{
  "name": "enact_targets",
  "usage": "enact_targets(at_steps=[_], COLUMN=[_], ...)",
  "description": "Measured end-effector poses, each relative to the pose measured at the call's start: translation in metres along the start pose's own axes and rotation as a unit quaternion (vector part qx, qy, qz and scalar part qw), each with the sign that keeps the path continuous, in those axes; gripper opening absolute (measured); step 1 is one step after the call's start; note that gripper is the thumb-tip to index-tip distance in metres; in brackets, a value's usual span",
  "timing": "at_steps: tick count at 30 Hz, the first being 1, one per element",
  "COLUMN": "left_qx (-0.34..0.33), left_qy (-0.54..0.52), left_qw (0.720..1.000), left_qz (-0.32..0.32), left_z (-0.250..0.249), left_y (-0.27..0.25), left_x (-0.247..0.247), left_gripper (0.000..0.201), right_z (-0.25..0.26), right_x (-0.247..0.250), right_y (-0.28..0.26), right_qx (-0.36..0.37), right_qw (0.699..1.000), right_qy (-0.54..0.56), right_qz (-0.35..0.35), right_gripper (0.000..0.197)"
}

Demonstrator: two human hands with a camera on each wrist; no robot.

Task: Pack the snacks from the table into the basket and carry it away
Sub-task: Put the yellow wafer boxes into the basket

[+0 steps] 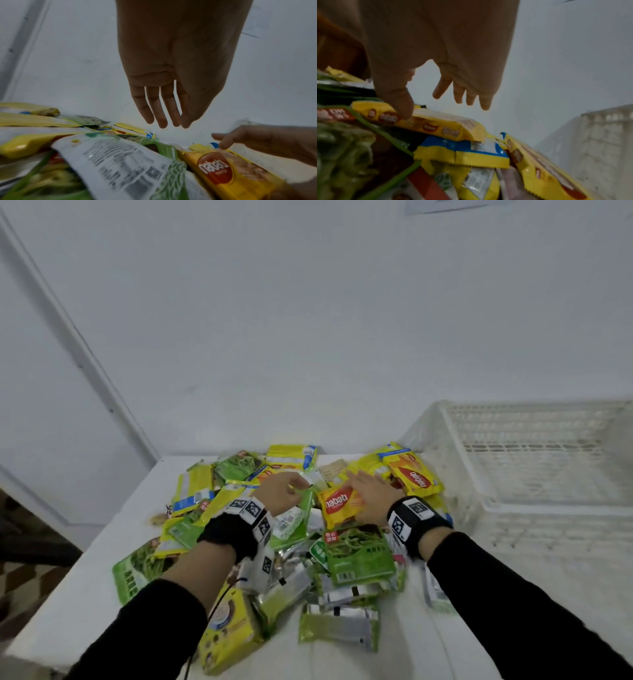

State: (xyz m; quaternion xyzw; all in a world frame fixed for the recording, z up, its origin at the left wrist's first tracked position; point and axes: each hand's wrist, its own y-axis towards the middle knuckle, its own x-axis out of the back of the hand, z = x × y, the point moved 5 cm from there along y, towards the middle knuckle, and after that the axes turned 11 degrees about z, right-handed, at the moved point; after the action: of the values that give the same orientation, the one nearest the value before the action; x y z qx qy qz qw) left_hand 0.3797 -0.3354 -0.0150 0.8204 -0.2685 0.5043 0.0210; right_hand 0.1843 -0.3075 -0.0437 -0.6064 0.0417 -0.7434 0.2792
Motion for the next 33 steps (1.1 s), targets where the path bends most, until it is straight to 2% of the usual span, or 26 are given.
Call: enact_targets(at_steps=[3,9,11,14,16,18,20,22,24,26,30,33], left_qx=[-0.029,-0.095,-0.113,-0.12,-0.118,-0.116,-0.118,-0.127,-0.124,-0.096,-0.061,-0.029], left_qy=[0.021,0.042,0.047,0.147,0.209,0.258,0.319,0.362,0.358,0.327,0.216,0.07], left_qw=[0.999,0.989,0.985,0.966,0.94,0.917,0.904,0.895,0.901,0.913,0.954,0.978], left_qz=[0.038,0.102,0.123,0.176,0.243,0.281,0.26,0.228,0.213,0.223,0.201,0.194], left_z=[-0.009,-0.041,-0.055,-0.077,-0.085,-0.085,-0.085,-0.091,-0.095,-0.098,-0.109,-0.119], left_y=[0.025,0.078,0.094,0.111,0.118,0.128,0.134,0.135,0.132,0.126,0.114,0.107], left_x=[0.006,-0.007,-0.019,-0.041,-0.059,-0.07,-0.075,-0.074,-0.066,-0.052,-0.024,0.0], left_gripper=[0.027,0.028,0.038,0.054,0.077,0.102,0.116,0.117,0.112,0.102,0.095,0.104], right_z=[-0.004,-0.014,-0.017,-0.026,-0.034,-0.041,-0.049,-0.058,-0.062,-0.062,-0.086,-0.125], right_x=[-0.007,-0.022,-0.026,-0.032,-0.029,-0.022,-0.009,0.01,0.035,0.064,0.123,0.161], right_y=[0.006,-0.021,-0.041,-0.074,-0.099,-0.123,-0.143,-0.16,-0.174,-0.184,-0.201,-0.213], right_qx=[-0.044,-0.091,-0.106,-0.116,-0.122,-0.132,-0.125,-0.1,-0.065,-0.036,-0.011,-0.027], right_qw=[0.997,0.995,0.994,0.991,0.988,0.985,0.981,0.964,0.948,0.944,0.953,0.965], right_qy=[-0.053,-0.048,-0.012,0.07,0.094,0.103,0.14,0.24,0.304,0.322,0.287,0.245], right_qz=[0.028,-0.017,-0.028,-0.026,-0.024,-0.029,-0.043,-0.065,-0.06,-0.063,-0.098,-0.093], right_gripper=[0.073,0.071,0.071,0.071,0.077,0.091,0.089,0.072,0.064,0.06,0.057,0.056])
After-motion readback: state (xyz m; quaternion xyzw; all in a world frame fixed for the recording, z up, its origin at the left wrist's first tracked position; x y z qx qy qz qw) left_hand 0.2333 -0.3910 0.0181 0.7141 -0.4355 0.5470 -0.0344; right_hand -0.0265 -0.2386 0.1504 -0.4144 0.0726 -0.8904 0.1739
